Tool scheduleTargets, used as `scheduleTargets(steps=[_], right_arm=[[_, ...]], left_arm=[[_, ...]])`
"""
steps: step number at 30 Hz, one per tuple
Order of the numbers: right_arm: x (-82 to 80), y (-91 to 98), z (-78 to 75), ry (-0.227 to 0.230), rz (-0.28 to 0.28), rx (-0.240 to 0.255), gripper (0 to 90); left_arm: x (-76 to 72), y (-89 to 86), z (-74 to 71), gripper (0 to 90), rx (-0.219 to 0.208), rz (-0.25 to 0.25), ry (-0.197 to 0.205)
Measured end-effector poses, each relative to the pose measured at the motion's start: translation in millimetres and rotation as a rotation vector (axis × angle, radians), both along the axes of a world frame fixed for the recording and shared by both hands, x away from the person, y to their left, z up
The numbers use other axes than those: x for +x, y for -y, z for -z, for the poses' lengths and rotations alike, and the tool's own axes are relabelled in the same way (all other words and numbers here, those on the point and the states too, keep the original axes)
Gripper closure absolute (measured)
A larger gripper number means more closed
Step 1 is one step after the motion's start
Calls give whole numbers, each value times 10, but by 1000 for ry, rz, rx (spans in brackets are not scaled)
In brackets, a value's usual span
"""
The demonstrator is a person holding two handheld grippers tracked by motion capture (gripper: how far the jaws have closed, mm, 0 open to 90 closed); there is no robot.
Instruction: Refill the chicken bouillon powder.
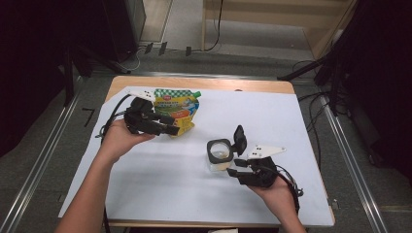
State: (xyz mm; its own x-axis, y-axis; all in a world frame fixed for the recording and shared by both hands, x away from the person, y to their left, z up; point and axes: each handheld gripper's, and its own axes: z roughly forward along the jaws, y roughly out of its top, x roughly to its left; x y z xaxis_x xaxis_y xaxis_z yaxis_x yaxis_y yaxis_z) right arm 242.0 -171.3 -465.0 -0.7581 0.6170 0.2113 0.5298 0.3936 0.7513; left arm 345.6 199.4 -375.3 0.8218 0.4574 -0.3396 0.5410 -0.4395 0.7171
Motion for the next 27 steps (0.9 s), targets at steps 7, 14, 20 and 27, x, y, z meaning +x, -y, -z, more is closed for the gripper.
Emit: scheduleTargets(steps=[7,14,20,27], right_arm=[[-24,-66,-14,2,-32,11,565],[-80,-161,-51,14,-65,17,569],[-132,-299,-85,29,-102,18,569],[-146,-428,-83,19,-127,27,565]], left_arm=[[31,-203,-26,467,25,-52,9],[115,-364,1,472,69,-82,15],[235,-522,73,471,81,-130,9],[412,-491,143,453,86,-135,7]])
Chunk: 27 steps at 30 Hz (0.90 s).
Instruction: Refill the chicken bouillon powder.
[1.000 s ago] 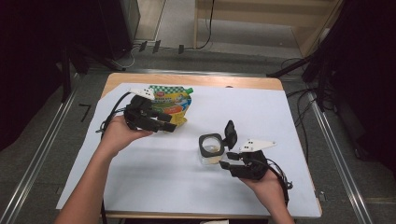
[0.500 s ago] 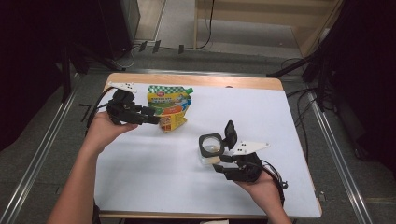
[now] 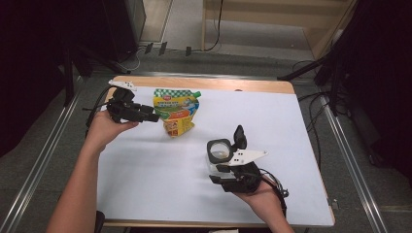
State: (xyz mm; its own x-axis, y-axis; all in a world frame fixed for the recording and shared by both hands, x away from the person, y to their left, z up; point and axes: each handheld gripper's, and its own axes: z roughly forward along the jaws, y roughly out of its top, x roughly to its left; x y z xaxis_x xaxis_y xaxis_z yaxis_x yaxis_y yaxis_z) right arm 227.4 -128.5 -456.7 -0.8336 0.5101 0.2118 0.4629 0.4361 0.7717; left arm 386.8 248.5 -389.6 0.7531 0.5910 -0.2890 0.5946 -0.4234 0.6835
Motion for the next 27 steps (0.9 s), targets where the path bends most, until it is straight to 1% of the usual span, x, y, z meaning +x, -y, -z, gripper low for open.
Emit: scheduleTargets(steps=[1,3,4,6,7,8,10,13,16,18,19,22,23,24,26,27], right_arm=[[4,-30,-5,3,-3,3,565],[16,-88,-10,-2,-16,11,564],[26,-140,-10,1,-30,8,562],[37,-218,-16,1,-44,0,561],[46,-261,-19,3,-53,-3,560],[66,-344,-35,6,-68,-7,558],[75,-381,-45,7,-71,-9,558],[119,-495,-92,14,-80,-5,550],[170,-589,-121,18,-85,4,527],[219,-656,-120,13,-92,5,520],[229,-677,-118,13,-91,3,517],[259,-757,-93,22,-84,-9,511],[264,-769,-87,27,-82,-13,510],[270,-793,-69,31,-77,-12,509],[269,-806,-57,26,-79,-13,506],[263,-813,-51,24,-80,-21,506]], left_arm=[[18,17,0,453,3,-5,-4],[56,52,8,454,11,3,-5],[80,67,17,454,12,1,-8],[132,86,34,456,0,3,-17],[154,99,39,461,6,3,-17],[173,115,42,470,5,6,-15],[202,153,46,476,-19,14,-5],[239,213,55,499,-21,33,0],[262,270,74,526,-39,43,13],[269,296,94,573,-35,46,17],[276,309,108,583,-32,44,7],[285,322,129,661,-41,45,-9],[284,329,140,694,-46,35,-12],[288,330,159,723,-62,31,-16],[286,328,166,736,-66,27,-16],[282,327,175,757,-71,27,-14]])
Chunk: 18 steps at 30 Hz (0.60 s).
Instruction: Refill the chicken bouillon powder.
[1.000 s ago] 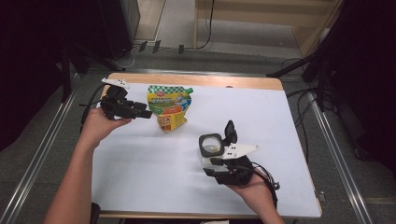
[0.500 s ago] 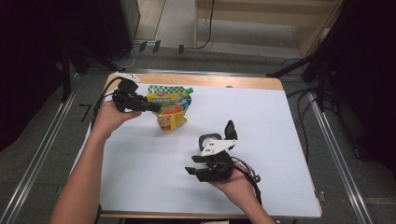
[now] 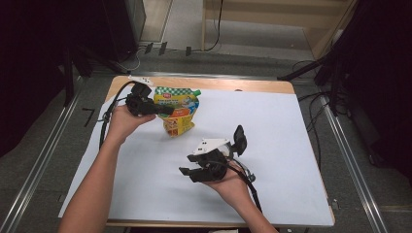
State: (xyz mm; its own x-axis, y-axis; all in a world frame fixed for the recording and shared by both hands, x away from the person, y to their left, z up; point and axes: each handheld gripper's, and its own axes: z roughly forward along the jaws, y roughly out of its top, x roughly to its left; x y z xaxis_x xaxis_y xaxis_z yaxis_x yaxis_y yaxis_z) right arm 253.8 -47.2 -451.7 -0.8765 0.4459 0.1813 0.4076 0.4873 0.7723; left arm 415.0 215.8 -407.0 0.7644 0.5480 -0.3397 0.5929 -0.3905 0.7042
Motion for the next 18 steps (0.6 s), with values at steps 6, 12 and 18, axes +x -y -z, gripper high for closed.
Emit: scheduleTargets(steps=[6,12,18], right_arm=[[-15,14,59,-8,9,0,513],[-22,19,105,-10,11,0,514],[-35,14,112,-17,20,5,518]], left_arm=[[-45,22,-7,896,2,-8,28],[-80,71,-70,900,23,-13,47],[-156,111,-249,900,28,1,32]])
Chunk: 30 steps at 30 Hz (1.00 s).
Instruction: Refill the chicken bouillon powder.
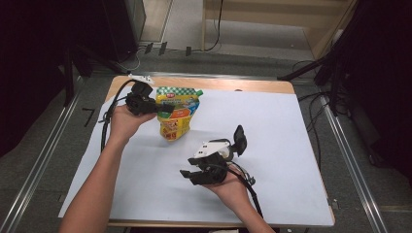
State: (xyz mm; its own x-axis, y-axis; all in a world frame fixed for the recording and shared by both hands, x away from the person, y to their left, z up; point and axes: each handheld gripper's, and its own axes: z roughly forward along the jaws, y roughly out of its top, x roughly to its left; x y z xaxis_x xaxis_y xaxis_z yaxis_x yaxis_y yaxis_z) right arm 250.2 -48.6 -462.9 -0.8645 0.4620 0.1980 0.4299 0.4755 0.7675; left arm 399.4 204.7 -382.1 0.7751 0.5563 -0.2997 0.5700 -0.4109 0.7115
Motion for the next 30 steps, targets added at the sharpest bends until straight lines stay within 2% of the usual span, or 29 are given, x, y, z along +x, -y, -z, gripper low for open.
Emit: scheduleTargets(steps=[5,12,14,16,20,25,26,28,30], right_arm=[[-13,-13,3,1,0,6,519],[-23,-34,16,16,6,22,526],[-27,-42,15,5,6,20,531],[-24,-56,14,2,11,33,535],[-12,-107,35,2,20,36,533],[21,-246,124,9,40,24,561],[29,-289,149,15,47,13,565],[65,-361,204,-7,78,21,558],[92,-398,235,-9,100,15,566]], left_arm=[[-146,0,-185,900,-9,8,9],[-374,-83,-349,900,-36,2,3],[-436,-110,-386,900,-35,1,2],[-541,-158,-436,900,-56,6,-1],[-656,-174,-475,900,-63,12,-5],[-763,-161,-510,900,-40,33,-12],[-784,-148,-519,900,-40,38,-12],[-816,-131,-540,900,-40,49,-7],[-841,-124,-561,900,-51,48,-11]])
